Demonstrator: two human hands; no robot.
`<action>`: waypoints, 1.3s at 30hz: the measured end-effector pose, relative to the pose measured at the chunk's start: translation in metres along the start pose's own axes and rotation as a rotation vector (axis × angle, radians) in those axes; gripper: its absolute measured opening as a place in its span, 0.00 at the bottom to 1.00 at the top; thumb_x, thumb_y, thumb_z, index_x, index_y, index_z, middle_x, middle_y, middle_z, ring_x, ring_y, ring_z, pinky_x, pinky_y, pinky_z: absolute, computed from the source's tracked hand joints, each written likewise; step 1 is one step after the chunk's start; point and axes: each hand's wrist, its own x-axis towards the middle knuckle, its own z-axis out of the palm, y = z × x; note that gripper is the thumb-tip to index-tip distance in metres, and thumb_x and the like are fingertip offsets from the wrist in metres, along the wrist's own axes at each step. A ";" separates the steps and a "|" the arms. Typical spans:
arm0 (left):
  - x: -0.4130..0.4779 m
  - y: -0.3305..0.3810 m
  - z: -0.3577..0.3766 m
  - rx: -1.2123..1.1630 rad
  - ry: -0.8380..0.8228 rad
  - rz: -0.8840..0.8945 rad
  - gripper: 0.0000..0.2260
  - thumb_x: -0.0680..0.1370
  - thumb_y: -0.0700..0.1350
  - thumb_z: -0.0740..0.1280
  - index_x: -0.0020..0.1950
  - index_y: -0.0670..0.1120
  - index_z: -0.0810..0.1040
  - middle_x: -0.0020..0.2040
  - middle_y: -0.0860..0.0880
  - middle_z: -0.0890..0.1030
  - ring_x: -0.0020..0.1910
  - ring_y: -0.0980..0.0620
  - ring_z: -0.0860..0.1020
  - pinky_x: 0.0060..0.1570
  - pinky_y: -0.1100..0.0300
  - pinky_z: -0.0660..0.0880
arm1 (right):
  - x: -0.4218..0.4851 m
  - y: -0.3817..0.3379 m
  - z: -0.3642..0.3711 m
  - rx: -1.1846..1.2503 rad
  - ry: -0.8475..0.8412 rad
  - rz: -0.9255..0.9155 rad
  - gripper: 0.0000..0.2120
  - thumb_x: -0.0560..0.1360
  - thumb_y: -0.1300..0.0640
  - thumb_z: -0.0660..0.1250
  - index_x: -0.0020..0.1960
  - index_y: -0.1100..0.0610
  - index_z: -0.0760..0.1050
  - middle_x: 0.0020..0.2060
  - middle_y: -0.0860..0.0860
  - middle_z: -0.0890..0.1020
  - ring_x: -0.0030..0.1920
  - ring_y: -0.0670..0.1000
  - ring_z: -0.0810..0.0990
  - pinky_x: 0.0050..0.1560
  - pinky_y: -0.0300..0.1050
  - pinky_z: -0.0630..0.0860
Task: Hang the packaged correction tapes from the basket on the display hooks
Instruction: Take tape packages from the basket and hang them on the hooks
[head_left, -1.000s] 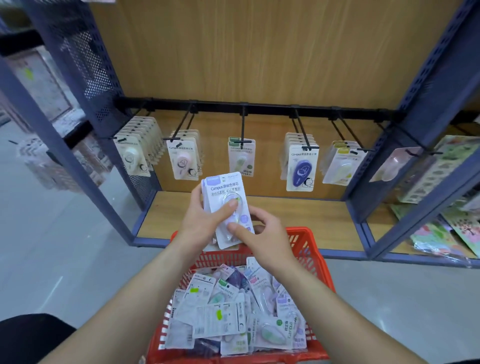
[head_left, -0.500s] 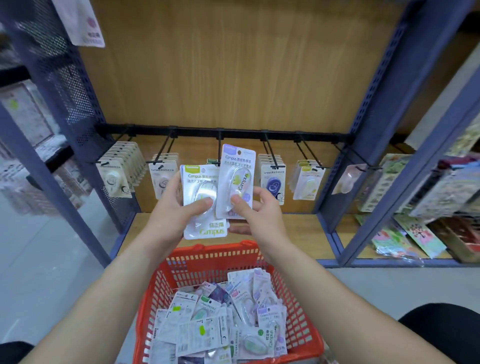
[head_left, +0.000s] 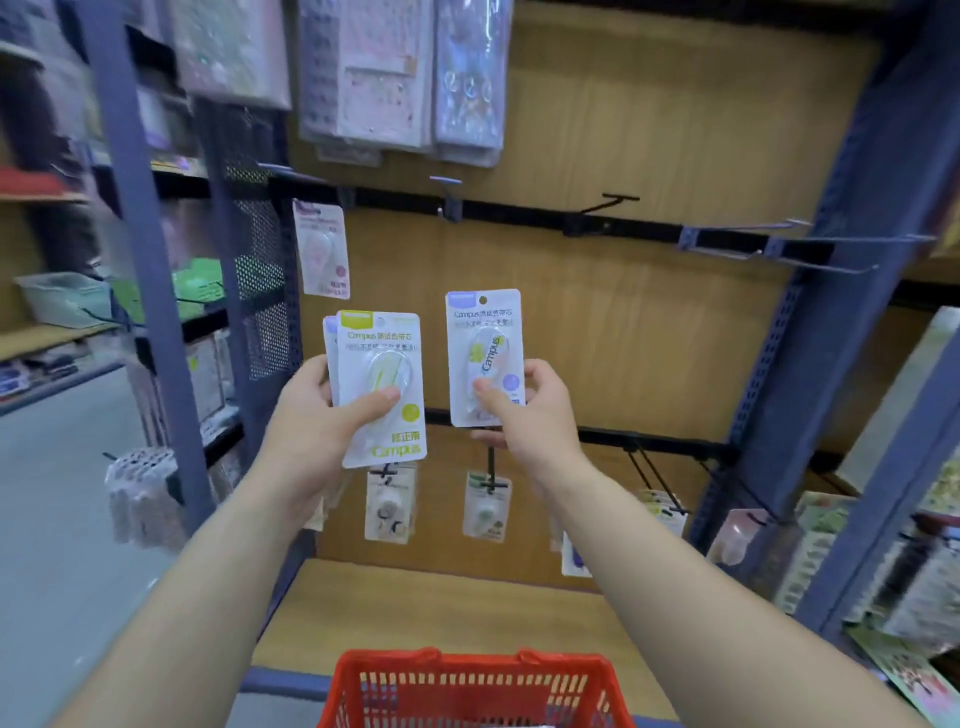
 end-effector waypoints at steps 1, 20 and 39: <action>0.004 0.003 -0.004 -0.002 0.013 0.017 0.16 0.75 0.36 0.75 0.60 0.48 0.78 0.53 0.51 0.87 0.51 0.48 0.87 0.48 0.48 0.82 | 0.011 -0.005 0.007 -0.005 -0.002 -0.015 0.09 0.78 0.58 0.72 0.55 0.55 0.73 0.50 0.50 0.85 0.47 0.50 0.87 0.39 0.45 0.84; 0.032 -0.021 -0.042 -0.046 0.066 0.034 0.19 0.73 0.37 0.76 0.62 0.47 0.79 0.52 0.49 0.87 0.49 0.48 0.87 0.43 0.50 0.84 | 0.128 -0.036 0.084 -0.023 0.096 -0.178 0.14 0.79 0.55 0.70 0.62 0.52 0.71 0.55 0.48 0.81 0.49 0.50 0.86 0.37 0.46 0.84; 0.035 -0.040 -0.048 -0.009 0.087 -0.014 0.17 0.73 0.39 0.77 0.59 0.49 0.79 0.51 0.51 0.88 0.48 0.48 0.87 0.49 0.44 0.83 | 0.137 -0.007 0.075 -0.384 0.187 0.026 0.30 0.78 0.46 0.70 0.76 0.51 0.63 0.66 0.50 0.77 0.55 0.54 0.82 0.56 0.53 0.82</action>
